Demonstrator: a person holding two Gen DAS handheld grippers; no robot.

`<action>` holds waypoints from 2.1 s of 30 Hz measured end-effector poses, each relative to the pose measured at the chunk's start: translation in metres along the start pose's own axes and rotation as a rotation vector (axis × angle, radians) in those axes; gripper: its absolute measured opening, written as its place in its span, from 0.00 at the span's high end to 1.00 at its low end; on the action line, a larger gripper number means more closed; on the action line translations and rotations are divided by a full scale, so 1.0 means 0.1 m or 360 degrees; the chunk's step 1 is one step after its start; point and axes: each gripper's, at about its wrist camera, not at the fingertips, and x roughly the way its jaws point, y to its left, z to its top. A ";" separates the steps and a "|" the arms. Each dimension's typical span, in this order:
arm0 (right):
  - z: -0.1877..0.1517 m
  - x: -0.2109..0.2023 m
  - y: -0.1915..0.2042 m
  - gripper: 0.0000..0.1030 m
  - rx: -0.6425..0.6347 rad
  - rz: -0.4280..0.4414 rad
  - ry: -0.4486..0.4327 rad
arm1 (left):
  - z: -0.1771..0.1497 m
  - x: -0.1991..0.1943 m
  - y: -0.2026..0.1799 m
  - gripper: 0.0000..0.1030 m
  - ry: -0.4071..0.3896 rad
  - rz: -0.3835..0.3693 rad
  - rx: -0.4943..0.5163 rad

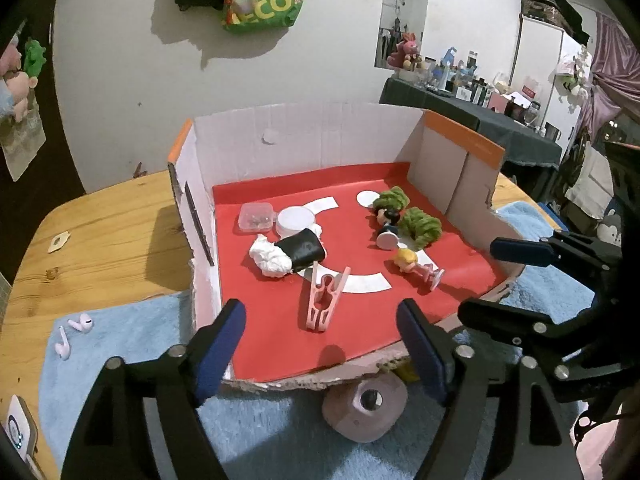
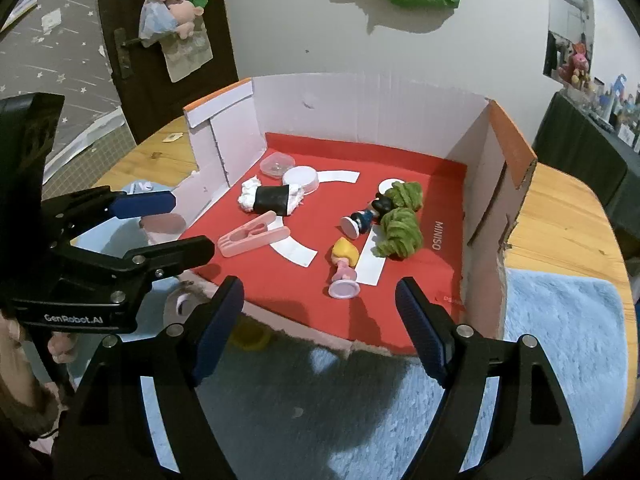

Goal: Organize objects
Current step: 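Withdraw both open tools out of the box toward the pink case and yellow cap, then grasp pink round case with left tool while right tool grasps yellow cap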

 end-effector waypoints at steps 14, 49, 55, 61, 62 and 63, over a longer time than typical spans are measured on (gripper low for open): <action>-0.12 -0.23 0.10 0.09 -0.0012 -0.0011 -0.0071 | -0.12 -0.20 -0.07 0.03 -0.0051 0.0037 0.0026; -0.45 -0.11 0.19 0.30 -0.0046 0.0009 0.0044 | -0.59 -0.18 -0.20 0.13 0.0037 0.0044 0.0149; -0.44 0.09 0.28 0.37 -0.0099 0.0047 0.0106 | -0.61 -0.06 -0.16 0.21 0.0084 0.0024 0.0153; -0.39 0.24 0.31 0.43 -0.0112 0.0070 0.0140 | -0.60 0.00 -0.14 0.22 0.0111 0.0002 0.0177; -0.38 0.26 0.31 0.43 -0.0114 0.0074 0.0145 | -0.60 0.01 -0.15 0.22 0.0113 0.0000 0.0191; -0.37 0.27 0.32 0.43 -0.0116 0.0078 0.0150 | -0.60 0.01 -0.16 0.22 0.0115 -0.0006 0.0211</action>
